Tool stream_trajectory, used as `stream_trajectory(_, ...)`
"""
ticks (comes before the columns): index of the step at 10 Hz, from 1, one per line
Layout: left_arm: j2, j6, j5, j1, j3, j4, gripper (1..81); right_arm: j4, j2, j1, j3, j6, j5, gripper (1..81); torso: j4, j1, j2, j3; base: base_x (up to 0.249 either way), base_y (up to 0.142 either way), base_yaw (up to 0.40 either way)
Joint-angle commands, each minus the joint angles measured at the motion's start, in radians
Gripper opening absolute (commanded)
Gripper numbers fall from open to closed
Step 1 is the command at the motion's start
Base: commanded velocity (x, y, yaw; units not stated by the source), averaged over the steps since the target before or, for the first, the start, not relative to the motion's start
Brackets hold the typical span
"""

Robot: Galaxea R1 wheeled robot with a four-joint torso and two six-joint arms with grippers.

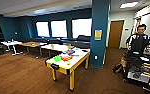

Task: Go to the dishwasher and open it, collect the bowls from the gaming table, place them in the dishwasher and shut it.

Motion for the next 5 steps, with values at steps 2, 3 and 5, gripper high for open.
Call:
stream_trajectory(2, -0.005, 0.004, 0.038, -0.061, -0.002, 0.001, 81.1, -0.003, -0.002, 0.059, 0.005, 0.001, -0.045, 81.1, 0.000, 0.000, 0.000, 0.000, 0.000, 0.072, 0.000)
stream_trajectory(3, -0.005, 0.006, 0.038, -0.061, -0.002, 0.001, 81.1, -0.003, -0.002, 0.059, 0.005, 0.001, -0.045, 81.1, 0.000, 0.000, 0.000, 0.000, 0.000, 0.066, 0.000)
stream_trajectory(5, -0.005, 0.006, 0.036, -0.061, -0.002, 0.001, 81.1, -0.003, -0.002, 0.057, 0.004, 0.001, -0.045, 81.1, 0.000, 0.000, 0.000, 0.000, 0.000, 0.066, 0.000)
